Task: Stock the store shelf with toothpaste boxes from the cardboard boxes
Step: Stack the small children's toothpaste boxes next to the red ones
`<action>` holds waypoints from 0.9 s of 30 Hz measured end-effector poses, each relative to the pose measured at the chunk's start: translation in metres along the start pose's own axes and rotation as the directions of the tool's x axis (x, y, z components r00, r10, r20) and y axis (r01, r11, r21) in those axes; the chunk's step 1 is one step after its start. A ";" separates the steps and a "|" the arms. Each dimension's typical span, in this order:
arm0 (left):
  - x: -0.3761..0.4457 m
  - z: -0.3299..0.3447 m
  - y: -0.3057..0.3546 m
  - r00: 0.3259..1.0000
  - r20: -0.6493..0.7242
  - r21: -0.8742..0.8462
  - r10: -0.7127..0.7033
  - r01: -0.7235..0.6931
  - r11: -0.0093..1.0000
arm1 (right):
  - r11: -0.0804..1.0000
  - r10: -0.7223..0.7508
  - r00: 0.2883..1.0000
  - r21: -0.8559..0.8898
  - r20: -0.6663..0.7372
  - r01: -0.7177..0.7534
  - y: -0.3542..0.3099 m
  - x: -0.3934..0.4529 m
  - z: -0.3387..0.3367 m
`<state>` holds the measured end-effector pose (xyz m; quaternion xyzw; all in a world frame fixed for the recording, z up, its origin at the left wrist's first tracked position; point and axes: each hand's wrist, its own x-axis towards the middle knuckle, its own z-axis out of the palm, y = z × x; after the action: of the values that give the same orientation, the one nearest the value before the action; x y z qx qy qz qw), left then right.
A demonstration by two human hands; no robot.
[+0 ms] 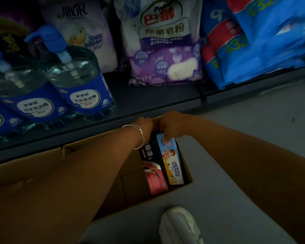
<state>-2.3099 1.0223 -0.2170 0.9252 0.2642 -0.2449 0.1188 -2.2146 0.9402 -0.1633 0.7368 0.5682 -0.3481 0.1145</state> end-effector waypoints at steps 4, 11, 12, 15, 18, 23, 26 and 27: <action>-0.002 -0.009 0.016 0.999 0.050 0.015 0.001 -0.001 1.000 | 0.996 0.024 0.999 0.083 -0.046 -0.020 0.016 -0.005 -0.012; 0.012 0.003 0.031 0.992 0.107 0.147 0.063 -0.078 0.986 | 0.910 0.081 0.996 0.411 -0.032 -0.061 0.041 -0.006 -0.018; 0.017 0.007 0.033 0.988 0.144 0.173 0.049 -0.074 0.982 | 0.893 0.091 0.996 0.443 -0.014 -0.075 0.043 -0.005 -0.017; 0.025 0.013 0.038 0.976 0.210 0.225 0.052 -0.100 0.969 | 0.853 0.109 0.993 0.510 0.037 -0.112 0.050 0.003 -0.016; 0.032 0.017 0.045 0.963 0.268 0.303 0.010 -0.094 0.948 | 0.817 0.127 0.989 0.558 0.072 -0.146 0.056 0.007 -0.014; 0.031 0.013 0.056 0.945 0.325 0.287 0.038 -0.136 0.948 | 0.806 0.116 0.987 0.570 0.110 -0.158 0.064 0.011 -0.012; 0.035 0.015 0.061 0.919 0.394 0.249 0.028 -0.137 0.959 | 0.803 0.114 0.986 0.573 0.121 -0.163 0.068 0.012 -0.011; 0.037 0.016 0.061 0.928 0.371 0.219 0.020 -0.108 0.970 | 0.804 0.112 0.986 0.572 0.122 -0.162 0.069 0.012 -0.010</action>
<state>-2.2555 0.9821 -0.2439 0.8789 0.1762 -0.4387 0.0635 -2.1457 0.9326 -0.1795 0.7608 0.3752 -0.5252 -0.0674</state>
